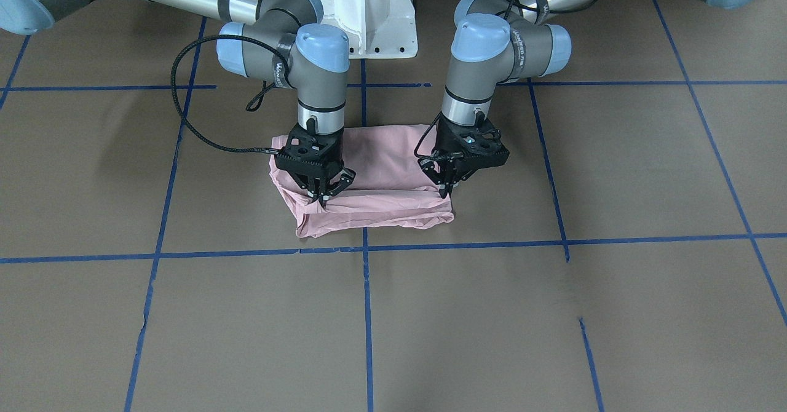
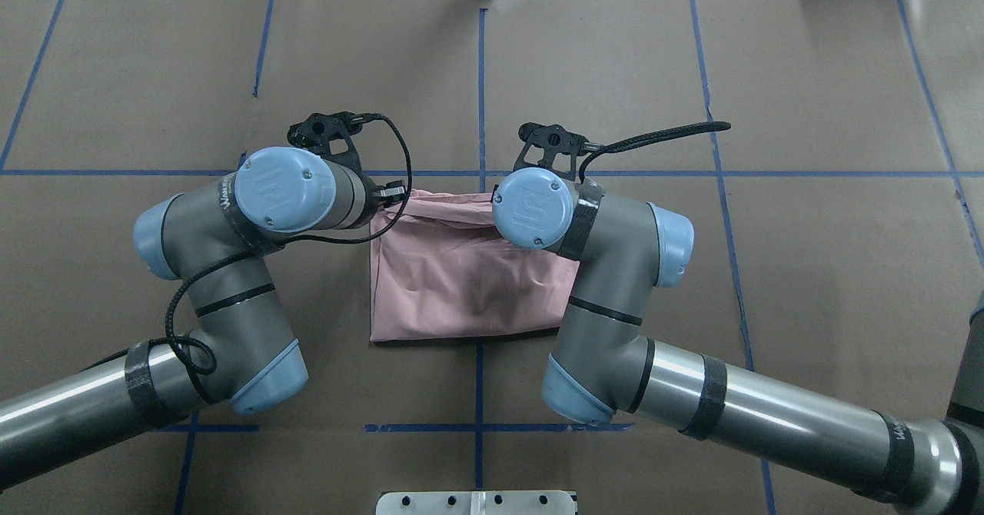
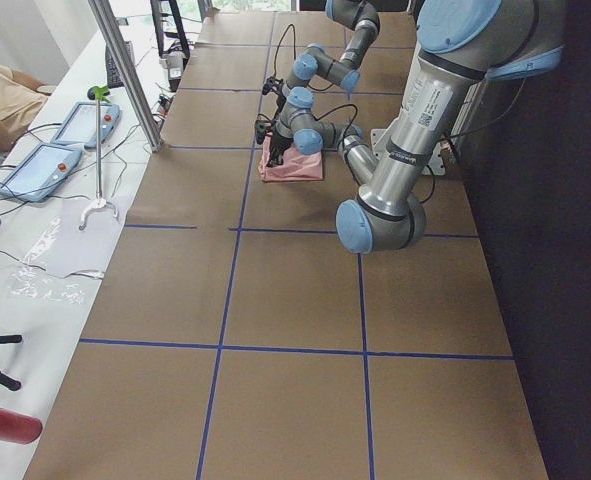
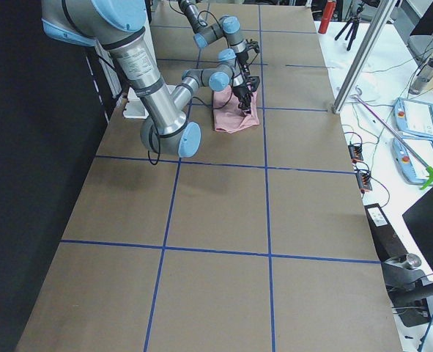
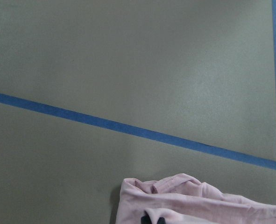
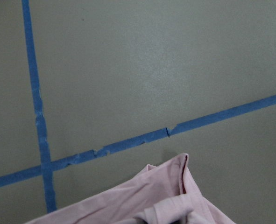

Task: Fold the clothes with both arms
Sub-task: 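Lay the folded edge down on the far side and open both grippers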

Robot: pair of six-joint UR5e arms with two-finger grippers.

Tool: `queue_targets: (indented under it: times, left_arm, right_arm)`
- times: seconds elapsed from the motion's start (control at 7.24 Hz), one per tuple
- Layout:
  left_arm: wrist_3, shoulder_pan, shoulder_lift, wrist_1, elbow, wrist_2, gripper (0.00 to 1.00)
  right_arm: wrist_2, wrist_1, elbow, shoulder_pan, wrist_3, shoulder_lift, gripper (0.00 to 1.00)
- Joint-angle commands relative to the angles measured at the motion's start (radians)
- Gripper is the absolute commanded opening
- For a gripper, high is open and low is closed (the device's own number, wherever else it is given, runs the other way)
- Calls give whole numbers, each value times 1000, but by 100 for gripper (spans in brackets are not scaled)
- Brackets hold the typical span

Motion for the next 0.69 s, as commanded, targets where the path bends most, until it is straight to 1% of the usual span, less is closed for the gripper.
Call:
queue_targets:
  times: [0.0, 0.14, 0.28, 0.41, 0.55]
  left_arm:
    - [125, -6, 6, 2, -21, -4, 100]
    - [151, -18, 12, 11, -67, -45, 100]
    - [189, -42, 56, 13, -137, -93, 100]
    - [261, -62, 125, 14, -226, -108, 100]
    - [341, -103, 205, 16, -300, -163, 100]
  right_arm:
    - [8, 35, -3, 11, -133, 0, 100]
    - [116, 44, 12, 49, -174, -3, 100]
    - [239, 35, 114, 113, -258, -64, 100]
    - [298, 31, 236, 156, -330, -167, 100]
    - [384, 28, 321, 223, -413, -256, 100]
